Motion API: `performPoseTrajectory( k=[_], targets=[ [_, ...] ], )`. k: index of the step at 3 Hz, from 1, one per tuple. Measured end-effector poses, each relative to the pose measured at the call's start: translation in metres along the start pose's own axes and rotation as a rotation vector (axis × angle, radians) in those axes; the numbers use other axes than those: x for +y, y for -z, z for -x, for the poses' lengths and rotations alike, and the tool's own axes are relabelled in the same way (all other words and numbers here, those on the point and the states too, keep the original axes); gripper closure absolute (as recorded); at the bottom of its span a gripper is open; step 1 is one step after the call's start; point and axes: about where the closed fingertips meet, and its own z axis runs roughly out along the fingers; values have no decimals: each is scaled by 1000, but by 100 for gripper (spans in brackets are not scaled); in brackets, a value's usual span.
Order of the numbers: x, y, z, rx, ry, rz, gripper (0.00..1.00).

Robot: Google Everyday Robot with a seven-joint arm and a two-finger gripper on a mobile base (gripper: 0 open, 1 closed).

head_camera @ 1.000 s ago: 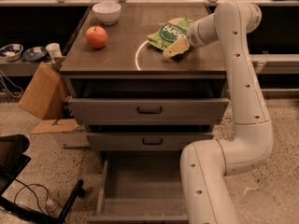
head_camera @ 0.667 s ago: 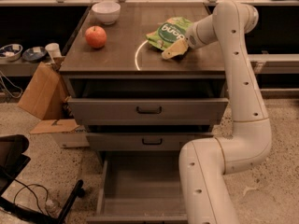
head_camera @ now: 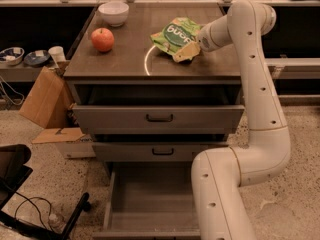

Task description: Place green rice chip bag into bottom drawer

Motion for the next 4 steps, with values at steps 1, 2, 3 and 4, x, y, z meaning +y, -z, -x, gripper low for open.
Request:
performPoseTrajectory(
  k=[1, 2, 3, 4],
  targets=[
    [0, 0, 0, 0, 0, 0, 94],
    [0, 0, 0, 0, 0, 0, 100],
    [-1, 4, 5, 0, 0, 0, 100],
    [-15, 60, -6, 15, 17, 3, 100]
  ],
)
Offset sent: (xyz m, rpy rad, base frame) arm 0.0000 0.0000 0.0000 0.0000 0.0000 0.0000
